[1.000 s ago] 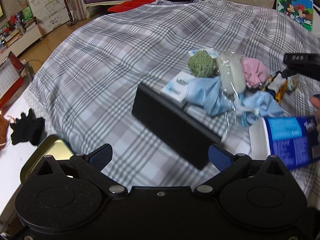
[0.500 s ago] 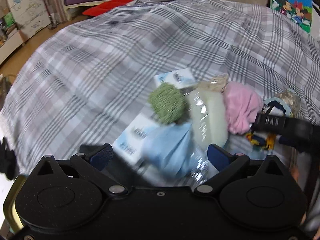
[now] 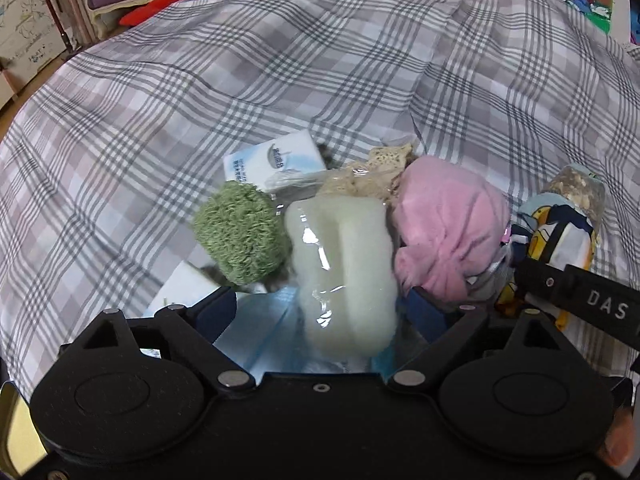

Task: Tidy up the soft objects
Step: 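Grasp the bagged white sponge with left tool while right tool grasps striped cloth bundle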

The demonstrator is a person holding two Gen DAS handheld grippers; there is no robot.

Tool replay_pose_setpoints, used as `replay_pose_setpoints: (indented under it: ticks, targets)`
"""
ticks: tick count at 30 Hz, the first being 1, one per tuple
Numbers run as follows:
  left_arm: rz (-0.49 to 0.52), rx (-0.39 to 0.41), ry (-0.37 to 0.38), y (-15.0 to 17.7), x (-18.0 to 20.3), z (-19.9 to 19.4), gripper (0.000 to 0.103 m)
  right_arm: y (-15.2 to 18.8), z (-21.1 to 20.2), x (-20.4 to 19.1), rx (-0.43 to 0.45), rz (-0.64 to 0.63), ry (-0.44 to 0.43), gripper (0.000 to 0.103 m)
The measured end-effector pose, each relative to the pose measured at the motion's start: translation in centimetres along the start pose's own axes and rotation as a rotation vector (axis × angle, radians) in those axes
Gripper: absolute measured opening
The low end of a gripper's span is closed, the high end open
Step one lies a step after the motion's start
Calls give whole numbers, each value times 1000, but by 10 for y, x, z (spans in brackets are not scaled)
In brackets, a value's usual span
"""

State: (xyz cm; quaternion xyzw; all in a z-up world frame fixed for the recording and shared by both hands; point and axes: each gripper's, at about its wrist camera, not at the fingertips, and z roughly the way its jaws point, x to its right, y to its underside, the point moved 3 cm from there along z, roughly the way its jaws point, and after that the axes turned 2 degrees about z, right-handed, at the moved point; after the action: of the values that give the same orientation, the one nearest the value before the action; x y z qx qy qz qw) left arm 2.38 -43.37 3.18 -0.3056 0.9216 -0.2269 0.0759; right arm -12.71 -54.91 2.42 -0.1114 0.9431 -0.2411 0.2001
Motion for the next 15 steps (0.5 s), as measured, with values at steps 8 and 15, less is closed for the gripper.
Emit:
replay_pose_setpoints:
  ticks: [8, 15]
  targets:
    - [29, -25, 12, -4, 8, 17, 48, -2, 7, 7, -15, 28, -4, 41]
    - [-16, -9, 50, -6, 9, 7, 46, -1, 9, 14, -25, 64, -16, 46]
